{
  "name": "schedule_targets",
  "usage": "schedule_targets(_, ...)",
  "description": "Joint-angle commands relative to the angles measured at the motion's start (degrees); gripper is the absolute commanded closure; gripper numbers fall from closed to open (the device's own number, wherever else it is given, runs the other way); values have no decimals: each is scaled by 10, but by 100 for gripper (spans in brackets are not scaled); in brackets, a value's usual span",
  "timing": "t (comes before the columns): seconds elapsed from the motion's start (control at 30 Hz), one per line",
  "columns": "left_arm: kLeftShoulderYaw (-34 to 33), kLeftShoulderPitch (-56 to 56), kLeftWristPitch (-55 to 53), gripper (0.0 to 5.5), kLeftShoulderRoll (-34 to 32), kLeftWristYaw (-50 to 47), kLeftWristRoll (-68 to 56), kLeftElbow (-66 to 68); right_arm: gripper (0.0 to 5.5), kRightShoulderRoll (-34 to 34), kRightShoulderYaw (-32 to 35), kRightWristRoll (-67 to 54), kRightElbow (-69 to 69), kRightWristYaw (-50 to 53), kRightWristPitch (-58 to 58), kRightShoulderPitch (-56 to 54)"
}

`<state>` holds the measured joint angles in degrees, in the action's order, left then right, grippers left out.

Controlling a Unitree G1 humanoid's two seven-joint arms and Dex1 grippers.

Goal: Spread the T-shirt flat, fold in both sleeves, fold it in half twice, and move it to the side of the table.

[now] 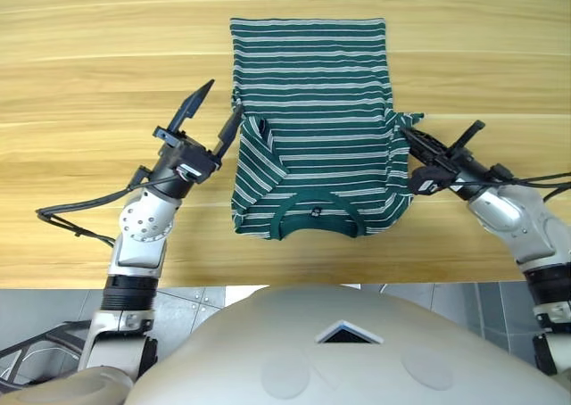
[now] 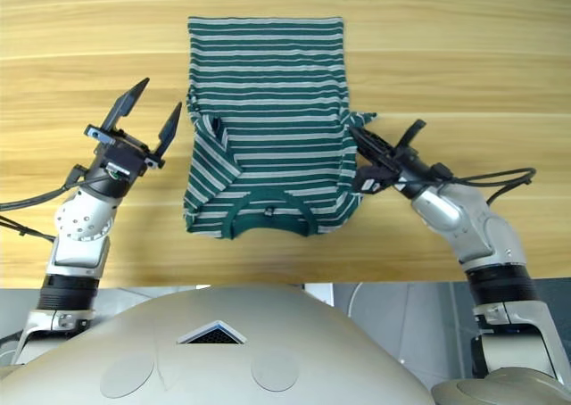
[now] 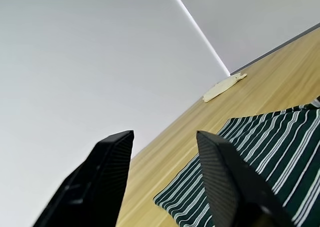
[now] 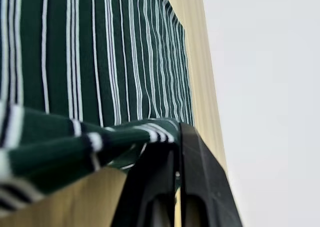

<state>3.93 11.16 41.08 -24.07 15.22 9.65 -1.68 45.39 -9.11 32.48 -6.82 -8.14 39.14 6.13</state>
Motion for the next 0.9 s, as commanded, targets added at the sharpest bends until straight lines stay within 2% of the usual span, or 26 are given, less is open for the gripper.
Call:
schedule_targets(0.03, 7, -5, 3, 315, 2, 3, 2, 5, 546, -12, -24, -14, 9, -34, 6, -14)
schedule_targets(0.23, 14, -4, 7, 315, 5, 3, 5, 10, 546, -25, -50, -15, 3, -65, 5, -21)
schedule_targets(0.43, 18, -7, 10, 315, 7, 1, 7, 16, 546, -9, -53, -15, -18, -87, 4, -17)
schedule_targets(0.9, 19, -13, 12, 315, 11, 0, 5, 26, 304, -28, -81, -49, -3, -125, 22, -12)
